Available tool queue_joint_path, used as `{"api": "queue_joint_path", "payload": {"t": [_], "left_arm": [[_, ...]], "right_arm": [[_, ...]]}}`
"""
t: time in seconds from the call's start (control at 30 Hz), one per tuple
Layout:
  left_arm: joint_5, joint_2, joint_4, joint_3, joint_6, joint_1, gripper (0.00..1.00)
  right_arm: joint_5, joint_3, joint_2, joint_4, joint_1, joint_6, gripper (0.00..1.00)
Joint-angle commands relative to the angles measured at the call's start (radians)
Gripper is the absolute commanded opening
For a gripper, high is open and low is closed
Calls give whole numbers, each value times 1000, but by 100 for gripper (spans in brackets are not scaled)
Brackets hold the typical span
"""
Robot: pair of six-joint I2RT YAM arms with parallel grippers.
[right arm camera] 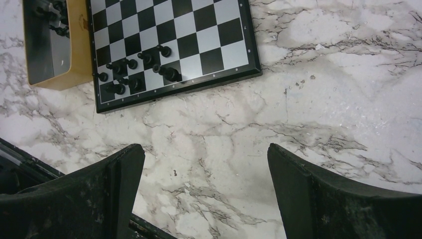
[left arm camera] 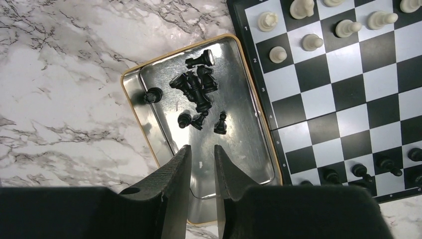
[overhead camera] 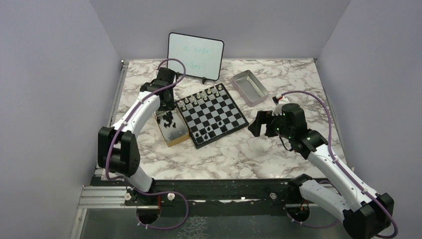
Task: Set up the chess pieces on the board
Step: Pick up the chess piece from the storage box.
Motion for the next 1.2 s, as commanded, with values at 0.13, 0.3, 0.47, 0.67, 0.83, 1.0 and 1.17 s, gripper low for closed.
{"api": "queue_joint_path", "payload": {"t": [0.13,0.3,0.47,0.67,0.83,1.0,1.17], "left_arm": [[69,83,63,-48,29,89,24],[78,109,95,-93,34,113,24],[98,138,124,-131,42,121,23],[115,165,131,-127,56,124,23],[116,176,131,-119,63,126,23],[120,193,133,-116,67,128,20],[115,191,131,-114,72,128,18]], "right_arm": [[-13,7,-9,24,-8,-10,100],[-12,-4,-6,30,-8,-8,100],[-14,-5,-1,31,-8,-10,100],[-13,0,2,32,-8,-7,100],[-12,-1,-3,26,-8,-5,100],[-10,-4,-9,25,-8,-4,100],[-10,-5,-7,26,-8,-2,100]]}}
